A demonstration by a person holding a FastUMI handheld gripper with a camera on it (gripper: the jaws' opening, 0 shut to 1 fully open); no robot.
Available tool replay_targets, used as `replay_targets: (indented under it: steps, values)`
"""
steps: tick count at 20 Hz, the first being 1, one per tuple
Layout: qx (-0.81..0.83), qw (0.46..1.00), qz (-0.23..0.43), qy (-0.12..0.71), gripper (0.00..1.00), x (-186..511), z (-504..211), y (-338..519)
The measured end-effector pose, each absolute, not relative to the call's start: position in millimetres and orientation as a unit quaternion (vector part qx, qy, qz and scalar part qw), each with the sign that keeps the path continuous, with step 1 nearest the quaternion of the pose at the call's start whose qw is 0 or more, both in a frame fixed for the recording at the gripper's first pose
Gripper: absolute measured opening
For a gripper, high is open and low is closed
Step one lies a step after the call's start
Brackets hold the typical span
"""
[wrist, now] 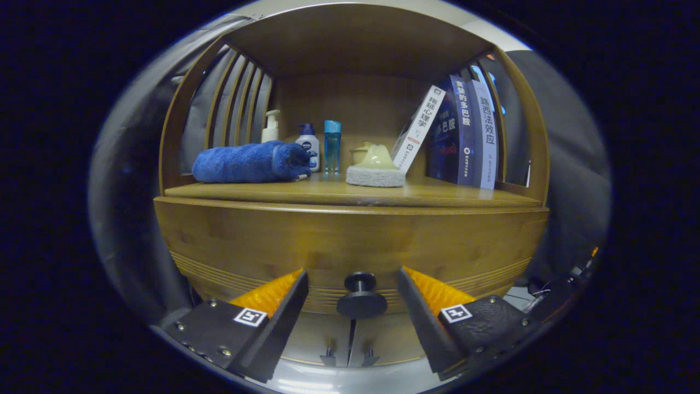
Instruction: Pull open the drawer, take out the items inside it, and place them on the countertop above the cabinet.
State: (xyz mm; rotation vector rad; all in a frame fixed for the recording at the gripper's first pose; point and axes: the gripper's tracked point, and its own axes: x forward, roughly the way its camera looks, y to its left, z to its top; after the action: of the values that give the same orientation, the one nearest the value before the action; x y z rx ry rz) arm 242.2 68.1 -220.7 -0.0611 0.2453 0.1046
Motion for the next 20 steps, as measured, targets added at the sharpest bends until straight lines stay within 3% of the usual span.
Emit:
replay_targets:
  steps: [8, 16, 20]
  values:
    - [0.022, 0.992, 0.040, 0.114, 0.99, 181.4, -170.3, 40.7]
    - [0.038, 0.995, 0.020, 0.093, 1.00, 103.6, -49.1, 6.2]
    - [0.015, 0.997, 0.055, 0.060, 1.00, 63.1, 10.4, 11.0]
